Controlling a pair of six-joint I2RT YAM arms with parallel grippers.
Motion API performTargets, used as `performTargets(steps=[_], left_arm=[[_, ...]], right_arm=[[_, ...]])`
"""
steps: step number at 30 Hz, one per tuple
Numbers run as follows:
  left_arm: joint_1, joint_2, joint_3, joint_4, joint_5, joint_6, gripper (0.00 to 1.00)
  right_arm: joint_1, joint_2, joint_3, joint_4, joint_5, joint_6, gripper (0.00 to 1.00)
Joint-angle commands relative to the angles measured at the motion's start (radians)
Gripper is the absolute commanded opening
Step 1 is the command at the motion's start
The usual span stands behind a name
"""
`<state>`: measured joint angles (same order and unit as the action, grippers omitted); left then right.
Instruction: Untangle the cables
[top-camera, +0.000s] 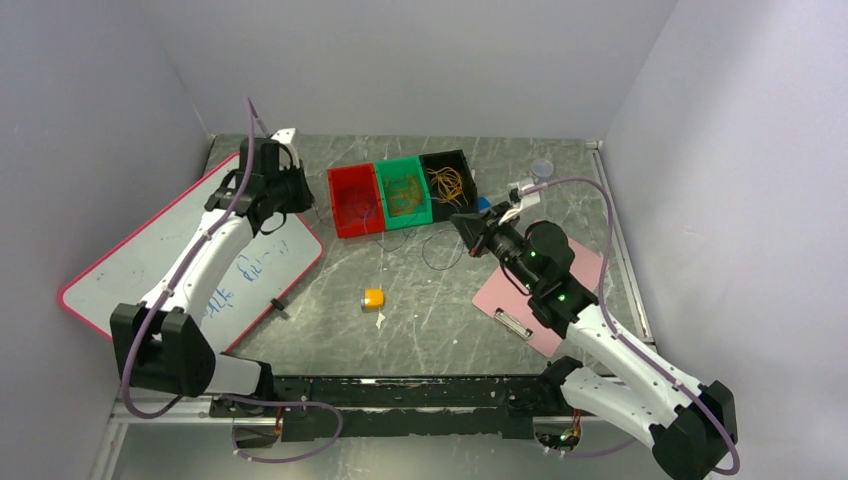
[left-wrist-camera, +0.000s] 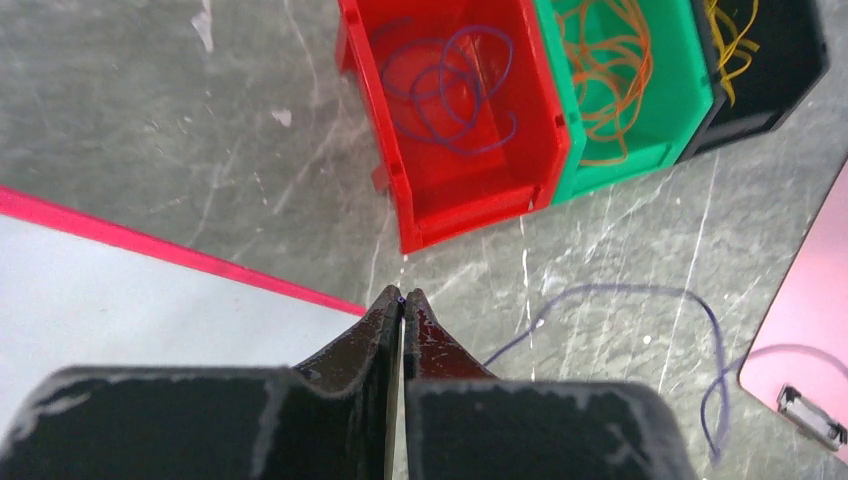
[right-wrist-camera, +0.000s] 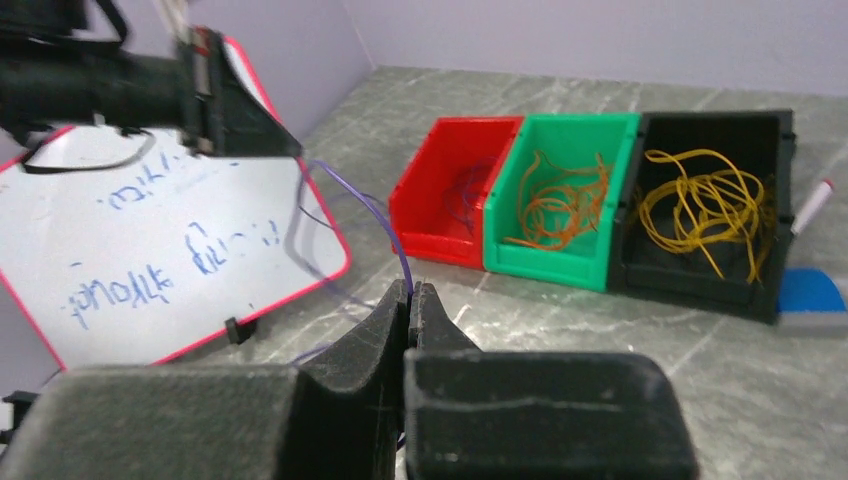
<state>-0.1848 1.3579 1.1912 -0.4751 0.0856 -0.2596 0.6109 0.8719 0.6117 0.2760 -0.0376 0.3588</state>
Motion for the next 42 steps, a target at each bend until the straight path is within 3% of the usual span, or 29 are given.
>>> performTargets(steps=[1,13,22,35,42], left_arm=[[0.012,0.015,-0.031,0.036,0.077,-0.007,0.07],[0.043,0.121,-0.051,0.084,0.093,-0.013,0.07],[0.047,0.262,0.068,0.142,0.170,-0.005,0.07],[0.045,0.468,0.342,0.166,0.121,0.025,0.07],[0.043,0.606,0.458,0.180,0.118,0.043,0.07]], right_arm=[[0.003,0.027,0.080,-0.034,-0.101,-0.022,0.00],[0.004,0.079,0.099,0.001,-0.168,-0.060,0.00],[0.003,0.274,0.233,0.034,-0.185,-0.110,0.00],[-0.001,0.573,0.476,0.117,-0.075,-0.126,0.00],[-0.010,0.763,0.660,0.108,-0.129,-0.145,0.00]])
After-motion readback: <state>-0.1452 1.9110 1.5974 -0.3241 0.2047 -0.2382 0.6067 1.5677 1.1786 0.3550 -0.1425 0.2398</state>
